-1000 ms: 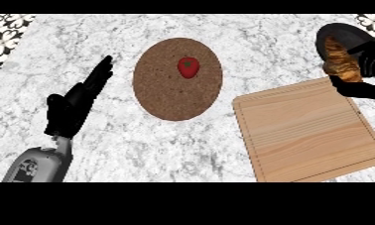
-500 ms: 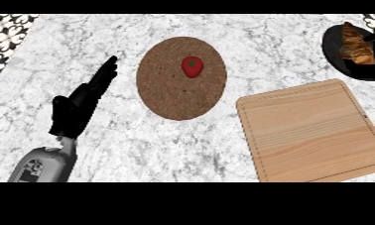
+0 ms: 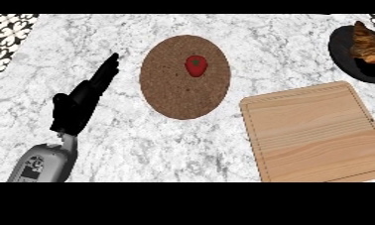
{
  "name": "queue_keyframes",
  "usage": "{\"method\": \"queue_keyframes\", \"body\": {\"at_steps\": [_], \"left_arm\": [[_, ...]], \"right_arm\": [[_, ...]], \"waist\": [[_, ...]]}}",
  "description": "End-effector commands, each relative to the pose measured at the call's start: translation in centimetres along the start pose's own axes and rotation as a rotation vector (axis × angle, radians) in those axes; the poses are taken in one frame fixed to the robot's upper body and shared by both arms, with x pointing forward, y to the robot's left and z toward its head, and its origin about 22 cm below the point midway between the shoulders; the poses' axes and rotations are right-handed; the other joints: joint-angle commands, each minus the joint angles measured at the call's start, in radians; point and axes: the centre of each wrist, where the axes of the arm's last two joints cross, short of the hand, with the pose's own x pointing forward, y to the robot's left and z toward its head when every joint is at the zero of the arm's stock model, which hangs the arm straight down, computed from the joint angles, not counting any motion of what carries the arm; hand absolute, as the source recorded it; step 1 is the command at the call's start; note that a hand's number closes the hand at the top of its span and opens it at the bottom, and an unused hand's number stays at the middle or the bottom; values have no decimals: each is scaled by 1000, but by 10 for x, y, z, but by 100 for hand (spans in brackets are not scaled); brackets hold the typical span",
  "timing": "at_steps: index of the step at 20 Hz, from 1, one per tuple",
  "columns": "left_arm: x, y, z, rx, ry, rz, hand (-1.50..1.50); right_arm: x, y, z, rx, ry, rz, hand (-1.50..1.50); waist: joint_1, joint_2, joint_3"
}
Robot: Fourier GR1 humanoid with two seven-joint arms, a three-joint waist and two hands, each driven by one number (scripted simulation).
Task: Pick the croissant from the cutting board and place it in the pan
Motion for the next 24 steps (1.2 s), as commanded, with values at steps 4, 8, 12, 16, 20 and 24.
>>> {"method": "queue_keyframes", "body": {"at_steps": [4, 8, 12, 16, 20, 24], "left_arm": [[7, 0, -10, -17, -25, 2, 0], [10, -15, -7, -32, -25, -2, 0], [11, 1, -7, -24, -24, -11, 0], [5, -14, -5, -36, -25, -2, 0], [8, -9, -4, -17, -38, -2, 0], [10, -8, -7, -26, -28, 11, 0]], "right_arm": [[-21, -1, 14, 154, 278, 82, -150], [-15, -7, 4, 231, 260, 7, -150], [-13, -9, 1, 175, 240, -118, -150], [-6, 4, 2, 89, 223, -311, -150], [-9, -21, -9, -8, 225, -503, -150], [-25, -32, 0, 22, 227, -644, -150]], "waist": [[28, 24, -2], [40, 20, 4], [40, 26, 7], [35, 27, 11], [29, 24, 11], [15, 21, 9]]}}
